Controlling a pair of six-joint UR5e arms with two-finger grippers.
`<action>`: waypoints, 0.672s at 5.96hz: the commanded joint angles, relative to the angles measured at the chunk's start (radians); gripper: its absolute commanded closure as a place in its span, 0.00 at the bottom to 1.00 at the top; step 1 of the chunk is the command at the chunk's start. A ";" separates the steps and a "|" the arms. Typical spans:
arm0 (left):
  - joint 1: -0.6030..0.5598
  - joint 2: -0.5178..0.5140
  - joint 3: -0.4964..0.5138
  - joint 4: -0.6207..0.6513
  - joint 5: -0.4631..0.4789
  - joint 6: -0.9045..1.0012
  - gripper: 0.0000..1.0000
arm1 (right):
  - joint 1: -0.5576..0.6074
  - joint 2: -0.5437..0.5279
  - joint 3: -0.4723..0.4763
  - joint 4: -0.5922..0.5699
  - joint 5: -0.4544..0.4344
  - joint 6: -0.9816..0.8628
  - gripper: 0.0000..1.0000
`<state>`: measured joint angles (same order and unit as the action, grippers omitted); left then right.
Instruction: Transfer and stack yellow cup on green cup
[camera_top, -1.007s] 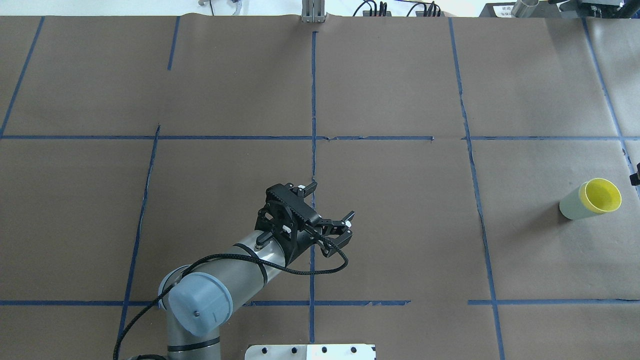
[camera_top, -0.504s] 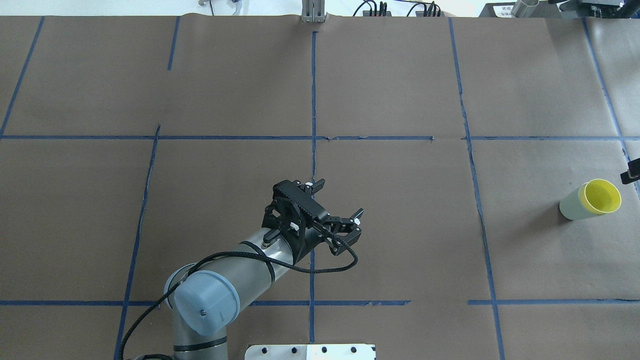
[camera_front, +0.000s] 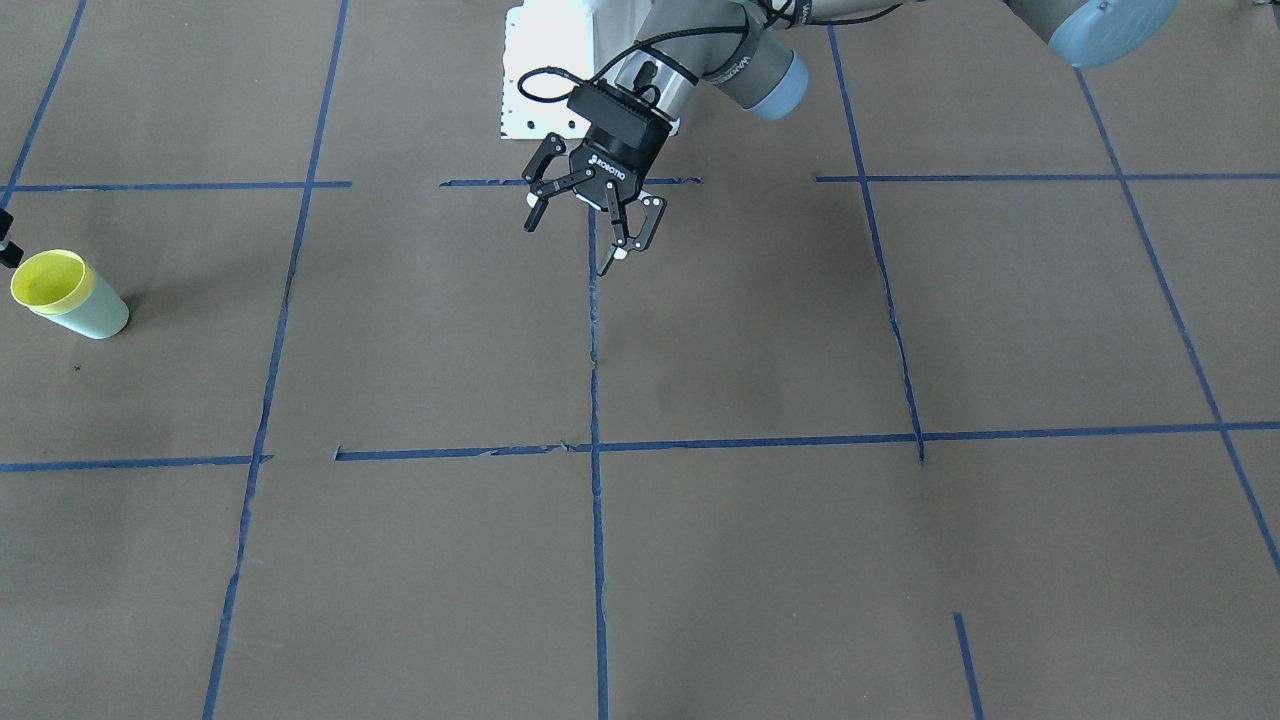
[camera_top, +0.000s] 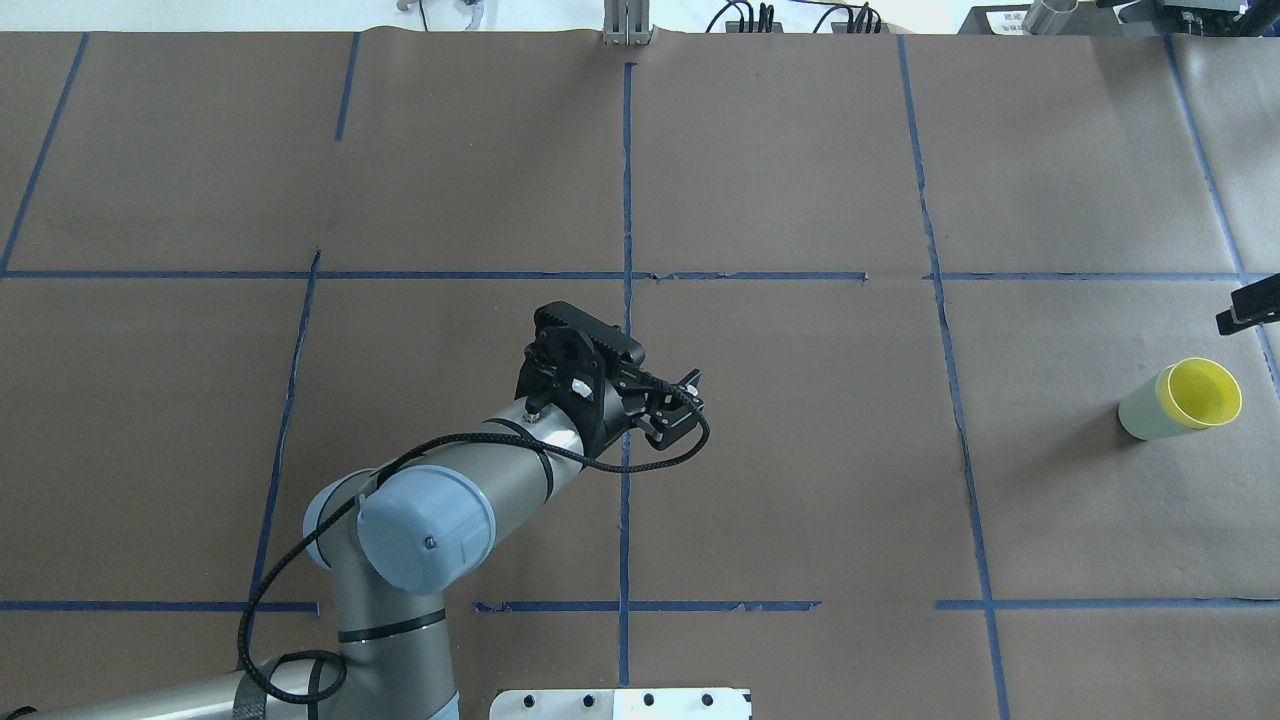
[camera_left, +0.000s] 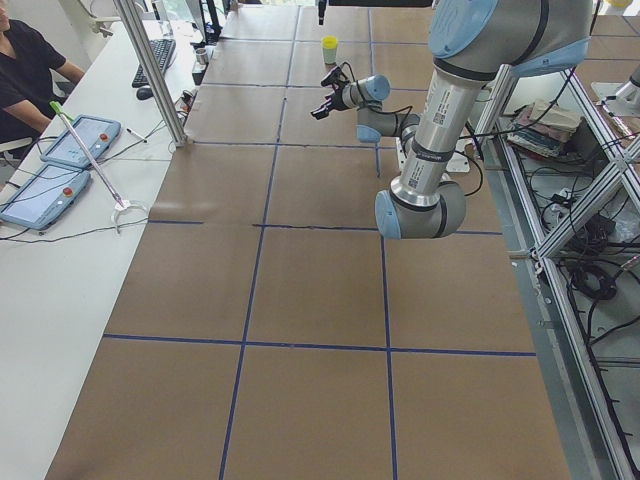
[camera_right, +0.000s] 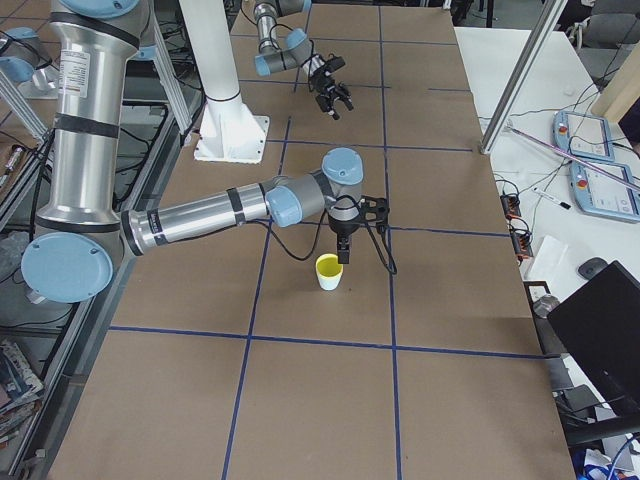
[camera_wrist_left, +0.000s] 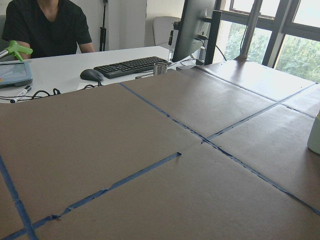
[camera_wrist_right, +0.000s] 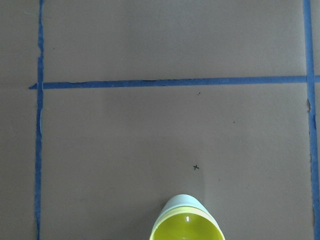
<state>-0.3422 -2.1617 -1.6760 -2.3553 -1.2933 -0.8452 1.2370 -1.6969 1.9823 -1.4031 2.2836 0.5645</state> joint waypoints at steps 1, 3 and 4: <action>-0.253 0.078 0.002 0.121 -0.587 -0.113 0.00 | 0.045 0.043 0.000 0.001 -0.001 -0.008 0.00; -0.478 0.149 0.021 0.341 -0.921 -0.027 0.01 | 0.105 0.039 0.000 0.000 0.000 -0.056 0.00; -0.564 0.255 0.021 0.344 -0.954 0.152 0.01 | 0.126 0.033 -0.002 -0.002 -0.004 -0.089 0.00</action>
<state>-0.8192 -1.9933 -1.6572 -2.0320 -2.1917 -0.8310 1.3401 -1.6595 1.9819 -1.4040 2.2824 0.5052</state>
